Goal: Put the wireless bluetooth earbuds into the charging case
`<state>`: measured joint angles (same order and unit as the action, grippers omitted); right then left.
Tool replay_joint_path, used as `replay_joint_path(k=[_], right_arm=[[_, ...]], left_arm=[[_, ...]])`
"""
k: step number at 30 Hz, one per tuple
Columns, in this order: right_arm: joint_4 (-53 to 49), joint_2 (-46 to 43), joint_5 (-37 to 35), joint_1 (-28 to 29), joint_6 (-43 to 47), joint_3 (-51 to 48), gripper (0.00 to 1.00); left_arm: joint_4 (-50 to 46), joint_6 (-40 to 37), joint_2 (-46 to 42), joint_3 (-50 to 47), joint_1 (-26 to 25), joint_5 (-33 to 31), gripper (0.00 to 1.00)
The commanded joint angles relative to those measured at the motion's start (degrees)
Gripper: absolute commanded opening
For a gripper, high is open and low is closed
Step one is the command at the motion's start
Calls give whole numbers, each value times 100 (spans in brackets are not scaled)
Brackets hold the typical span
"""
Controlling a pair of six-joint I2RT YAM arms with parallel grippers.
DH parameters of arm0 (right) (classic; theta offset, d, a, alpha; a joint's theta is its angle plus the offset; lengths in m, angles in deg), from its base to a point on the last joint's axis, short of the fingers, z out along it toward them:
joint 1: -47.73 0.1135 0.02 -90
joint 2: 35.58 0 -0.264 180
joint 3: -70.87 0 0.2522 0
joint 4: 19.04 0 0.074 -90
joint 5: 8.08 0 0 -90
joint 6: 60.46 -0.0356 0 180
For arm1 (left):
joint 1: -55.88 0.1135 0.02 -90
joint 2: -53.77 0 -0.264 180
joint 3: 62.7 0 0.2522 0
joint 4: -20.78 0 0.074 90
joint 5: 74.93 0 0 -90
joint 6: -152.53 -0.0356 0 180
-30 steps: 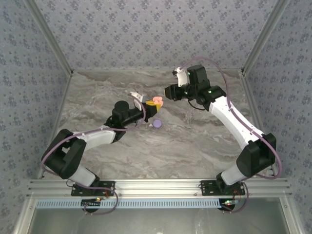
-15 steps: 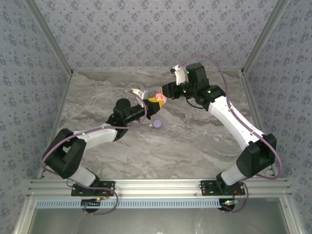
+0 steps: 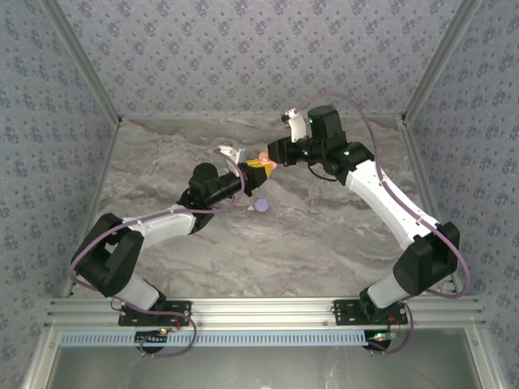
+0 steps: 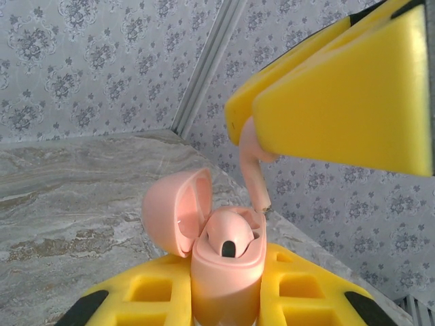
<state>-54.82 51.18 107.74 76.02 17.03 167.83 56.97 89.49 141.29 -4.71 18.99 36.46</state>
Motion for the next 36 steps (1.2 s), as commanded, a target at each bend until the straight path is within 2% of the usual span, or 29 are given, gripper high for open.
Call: replay_joint_path(k=[1, 23, 36], right_arm=[[97, -45, 107, 53, -57, 223, 25], [99, -30, 45, 80, -66, 144, 25], [527, -143, -172, 85, -295, -22, 24]], left_arm=[[278, 59, 36, 249, -52, -25, 8], [269, 121, 11, 287, -74, -38, 8], [188, 298, 53, 322, -86, -196, 7]])
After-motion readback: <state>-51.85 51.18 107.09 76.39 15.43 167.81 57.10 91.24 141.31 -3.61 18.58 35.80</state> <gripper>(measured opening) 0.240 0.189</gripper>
